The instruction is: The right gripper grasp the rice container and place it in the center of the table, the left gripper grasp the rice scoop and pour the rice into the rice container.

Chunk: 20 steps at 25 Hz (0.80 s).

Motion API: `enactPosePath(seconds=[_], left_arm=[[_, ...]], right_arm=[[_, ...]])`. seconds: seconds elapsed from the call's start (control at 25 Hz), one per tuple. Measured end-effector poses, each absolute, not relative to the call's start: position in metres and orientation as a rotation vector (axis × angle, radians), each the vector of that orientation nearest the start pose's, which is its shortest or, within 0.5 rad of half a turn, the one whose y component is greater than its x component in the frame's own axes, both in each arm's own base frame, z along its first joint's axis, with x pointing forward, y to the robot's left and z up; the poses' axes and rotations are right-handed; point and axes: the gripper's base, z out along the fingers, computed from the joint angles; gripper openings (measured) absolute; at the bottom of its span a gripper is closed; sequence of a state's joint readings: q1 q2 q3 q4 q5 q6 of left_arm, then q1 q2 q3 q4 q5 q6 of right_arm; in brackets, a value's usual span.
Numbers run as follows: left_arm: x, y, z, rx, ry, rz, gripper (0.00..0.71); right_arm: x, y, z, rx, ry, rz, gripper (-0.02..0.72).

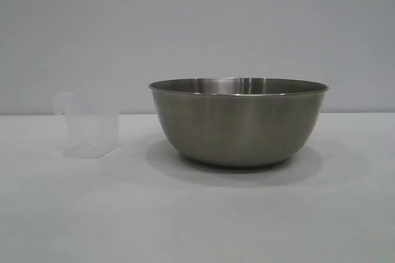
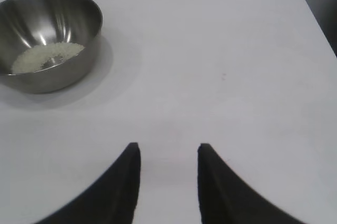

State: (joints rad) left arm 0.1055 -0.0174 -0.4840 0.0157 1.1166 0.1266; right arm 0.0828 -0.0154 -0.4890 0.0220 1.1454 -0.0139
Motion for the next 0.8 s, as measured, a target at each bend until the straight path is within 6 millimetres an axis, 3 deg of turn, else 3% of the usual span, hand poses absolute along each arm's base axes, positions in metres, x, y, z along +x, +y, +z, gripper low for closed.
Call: enactPosePath(seconds=[0.8], left_arm=[[-0.0079,-0.0038,0.2682,0.008,2.101,0.086,0.239]], right_arm=[[-0.0095,-0.0021,0.2676,-0.041,2.122,0.048,0.253]])
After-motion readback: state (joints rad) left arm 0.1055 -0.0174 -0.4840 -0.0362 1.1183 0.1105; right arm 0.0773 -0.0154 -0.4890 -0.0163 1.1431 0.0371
